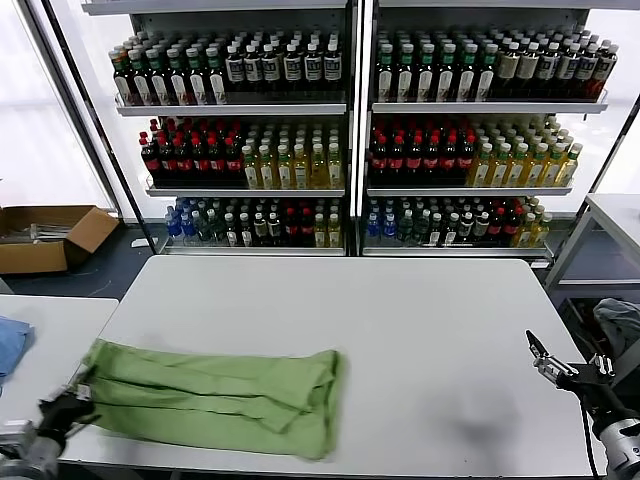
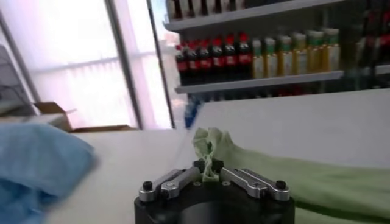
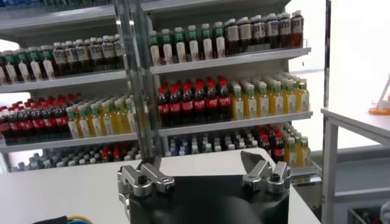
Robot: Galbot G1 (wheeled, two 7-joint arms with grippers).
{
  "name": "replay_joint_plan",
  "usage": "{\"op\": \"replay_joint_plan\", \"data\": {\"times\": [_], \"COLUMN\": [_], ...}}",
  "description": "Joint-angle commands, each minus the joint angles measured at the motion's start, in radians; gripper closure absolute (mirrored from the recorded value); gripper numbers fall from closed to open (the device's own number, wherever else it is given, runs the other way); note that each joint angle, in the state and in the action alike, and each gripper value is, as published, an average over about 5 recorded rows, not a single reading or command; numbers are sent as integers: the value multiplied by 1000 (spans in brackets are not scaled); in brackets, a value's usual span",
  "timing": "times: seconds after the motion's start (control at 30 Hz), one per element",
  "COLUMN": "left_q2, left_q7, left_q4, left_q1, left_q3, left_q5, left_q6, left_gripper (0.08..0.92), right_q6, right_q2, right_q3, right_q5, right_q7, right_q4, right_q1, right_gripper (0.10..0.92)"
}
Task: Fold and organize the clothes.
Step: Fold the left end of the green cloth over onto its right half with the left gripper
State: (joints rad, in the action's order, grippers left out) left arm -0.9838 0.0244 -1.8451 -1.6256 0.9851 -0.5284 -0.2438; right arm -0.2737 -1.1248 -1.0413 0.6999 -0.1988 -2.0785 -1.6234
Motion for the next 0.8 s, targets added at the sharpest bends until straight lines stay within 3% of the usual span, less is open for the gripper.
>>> {"op": "replay_joint_plan", "data": {"times": [0.03, 0.2, 0.37, 0.5, 0.8], "left_q2": [208, 97, -22, -91, -197], "left_q7": [60, -4, -123, -148, -138], "left_q4": [-9, -235, -414, -431, -408], "left_q1": [11, 6, 43, 66, 54], "left_q3": [188, 49, -184, -323, -460], "left_q5": [-100, -136, -177, -163, -108], "left_q6": [-37, -72, -123, -141, -154], "left_gripper": [896, 896, 896, 896, 896], "right_q6": [-3, -4, -5, -7, -10], "right_q2": [-1, -8, -14, -22, -43], "right_q3": [0, -2, -2, 1, 7], "right_q5": [6, 5, 1, -8, -25], "right_q7": [3, 4, 4, 5, 3], "right_q4": [-14, -23, -28, -30, -28], "right_q1": [1, -4, -13, -11, -12], "right_gripper": [203, 203, 203, 203, 203]}}
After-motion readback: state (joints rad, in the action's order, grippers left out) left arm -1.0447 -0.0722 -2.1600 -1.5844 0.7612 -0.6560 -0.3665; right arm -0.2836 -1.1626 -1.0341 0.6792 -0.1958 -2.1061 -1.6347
